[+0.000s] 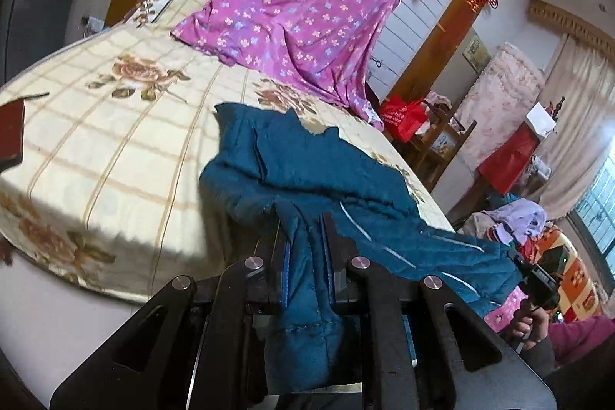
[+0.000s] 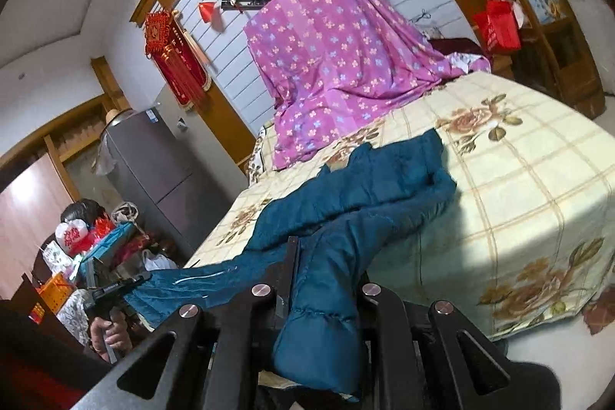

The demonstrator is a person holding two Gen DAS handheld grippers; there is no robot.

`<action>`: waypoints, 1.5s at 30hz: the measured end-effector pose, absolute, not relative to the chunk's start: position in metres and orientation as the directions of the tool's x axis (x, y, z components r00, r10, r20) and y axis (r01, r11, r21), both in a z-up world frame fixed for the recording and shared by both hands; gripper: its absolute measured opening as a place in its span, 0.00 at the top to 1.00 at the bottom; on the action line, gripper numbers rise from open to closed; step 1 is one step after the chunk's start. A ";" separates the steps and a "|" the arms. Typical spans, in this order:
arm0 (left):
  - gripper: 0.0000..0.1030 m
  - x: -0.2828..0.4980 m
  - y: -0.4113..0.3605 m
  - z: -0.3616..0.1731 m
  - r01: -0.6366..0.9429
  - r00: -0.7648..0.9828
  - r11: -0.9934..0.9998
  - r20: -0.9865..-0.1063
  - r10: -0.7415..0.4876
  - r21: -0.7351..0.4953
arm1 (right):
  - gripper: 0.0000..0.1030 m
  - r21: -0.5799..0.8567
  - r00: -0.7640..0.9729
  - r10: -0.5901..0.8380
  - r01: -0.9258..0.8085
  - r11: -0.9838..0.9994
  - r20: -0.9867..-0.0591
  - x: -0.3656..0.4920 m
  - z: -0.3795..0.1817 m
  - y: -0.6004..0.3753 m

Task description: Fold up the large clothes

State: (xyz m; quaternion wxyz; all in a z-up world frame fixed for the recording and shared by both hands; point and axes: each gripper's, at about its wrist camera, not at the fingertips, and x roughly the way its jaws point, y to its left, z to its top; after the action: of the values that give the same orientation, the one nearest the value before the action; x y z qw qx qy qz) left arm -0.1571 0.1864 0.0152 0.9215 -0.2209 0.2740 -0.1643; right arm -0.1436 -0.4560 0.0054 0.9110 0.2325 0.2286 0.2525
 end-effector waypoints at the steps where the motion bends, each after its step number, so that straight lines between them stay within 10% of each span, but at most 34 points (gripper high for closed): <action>1: 0.89 -0.151 0.186 0.016 0.173 0.796 0.850 -0.438 -0.418 -0.497 | 0.87 0.538 0.767 0.567 -0.354 0.765 -0.301 -0.139 0.005 -0.456; 23: 0.89 0.128 0.147 0.069 -0.062 0.928 0.975 -0.372 -0.023 -0.214 | 0.87 0.338 0.944 0.276 -0.204 0.919 -0.179 0.104 0.059 -0.401; 39: 0.87 0.301 0.130 -0.073 -0.231 0.765 0.968 -0.633 0.116 -0.102 | 0.87 0.404 0.858 0.243 -0.046 0.913 -0.452 0.290 -0.055 -0.393; 45: 0.82 0.314 0.132 -0.087 -0.210 0.698 0.965 -0.715 0.038 -0.154 | 0.70 0.446 0.776 0.279 0.003 0.895 -0.565 0.307 -0.082 -0.397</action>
State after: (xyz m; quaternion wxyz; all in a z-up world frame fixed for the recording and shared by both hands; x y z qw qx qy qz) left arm 0.3141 0.1320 -0.0875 0.9146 -0.1126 0.3825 0.0679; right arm 0.3075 -0.3973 -0.0821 0.9172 0.2165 0.3260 0.0751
